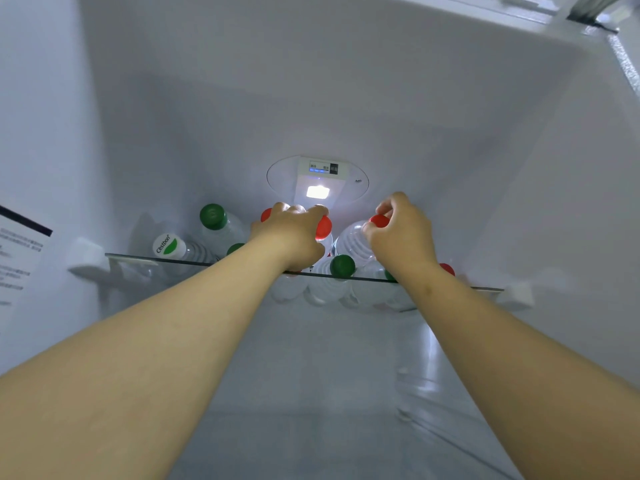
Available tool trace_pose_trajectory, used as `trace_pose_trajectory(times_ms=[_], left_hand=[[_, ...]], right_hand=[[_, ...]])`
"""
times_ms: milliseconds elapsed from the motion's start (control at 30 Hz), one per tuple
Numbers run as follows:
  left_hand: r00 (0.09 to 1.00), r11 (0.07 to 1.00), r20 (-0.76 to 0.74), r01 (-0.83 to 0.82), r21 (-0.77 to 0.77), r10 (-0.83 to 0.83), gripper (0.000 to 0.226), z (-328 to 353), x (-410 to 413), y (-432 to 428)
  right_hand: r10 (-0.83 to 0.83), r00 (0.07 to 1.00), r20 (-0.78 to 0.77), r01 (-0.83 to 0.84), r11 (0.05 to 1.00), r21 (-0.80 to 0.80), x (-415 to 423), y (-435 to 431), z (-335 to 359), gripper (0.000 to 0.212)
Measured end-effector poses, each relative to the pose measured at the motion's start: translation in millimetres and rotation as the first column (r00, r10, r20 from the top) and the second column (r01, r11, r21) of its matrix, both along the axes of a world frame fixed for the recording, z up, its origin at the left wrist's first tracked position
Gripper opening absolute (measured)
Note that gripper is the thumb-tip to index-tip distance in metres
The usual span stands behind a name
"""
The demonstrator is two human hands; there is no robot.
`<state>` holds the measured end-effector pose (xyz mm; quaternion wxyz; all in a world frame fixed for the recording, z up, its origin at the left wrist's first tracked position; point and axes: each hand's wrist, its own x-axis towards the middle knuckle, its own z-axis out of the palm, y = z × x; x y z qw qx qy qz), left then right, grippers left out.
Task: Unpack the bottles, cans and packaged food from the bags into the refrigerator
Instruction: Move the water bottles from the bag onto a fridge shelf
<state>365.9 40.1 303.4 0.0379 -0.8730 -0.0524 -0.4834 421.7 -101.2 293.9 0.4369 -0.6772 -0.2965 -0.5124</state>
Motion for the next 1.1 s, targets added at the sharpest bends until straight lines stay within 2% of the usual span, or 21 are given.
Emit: trace_pose_trajectory(times_ms=[67,167,333,433,600,767,933,1100], left_hand=[[1.000,1.000,-0.009,-0.011,0.009,0.011,0.051,-0.5,0.1,-0.8],[0.999,0.999,-0.009,-0.030,0.017,0.031,0.053,-0.4,-0.5,-1.2],[0.998,0.997,-0.043,-0.046,0.063,0.049,0.063,-0.7,-2.7,-1.1],[0.998,0.998,-0.058,-0.024,0.056,0.027,0.066,-0.4,-3.8,-1.3],[0.999,0.998,-0.042,-0.017,0.057,0.019,0.067,-1.0,-2.4,-0.3],[0.999,0.997,-0.022,-0.045,0.067,0.047,0.066,-1.2,-0.6,0.7],[0.995,0.993,0.047,-0.094,0.078,0.090,0.056,-5.3,-4.5,-2.1],[0.994,0.995,0.094,-0.059,0.075,0.052,0.048,-17.4,-21.2,-11.2]], right_hand=[[-0.093,0.995,0.046,0.094,0.996,-0.011,0.8,0.9,-1.8,0.019],[-0.124,0.991,0.054,0.125,0.992,-0.014,-1.4,3.5,-2.4,0.019],[-0.248,0.965,0.089,0.257,0.959,-0.117,0.9,3.9,-0.5,0.021],[-0.277,0.959,0.056,0.282,0.942,-0.179,2.1,4.4,0.0,0.029],[-0.319,0.947,0.041,0.319,0.917,-0.238,1.4,4.4,-1.3,0.029],[-0.294,0.956,0.009,0.287,0.927,-0.241,1.8,1.1,-7.3,0.027],[-0.221,0.975,0.016,0.220,0.956,-0.192,-2.3,-1.2,-13.4,0.025],[-0.222,0.975,0.024,0.223,0.964,-0.144,-13.9,-5.0,-29.3,0.046]])
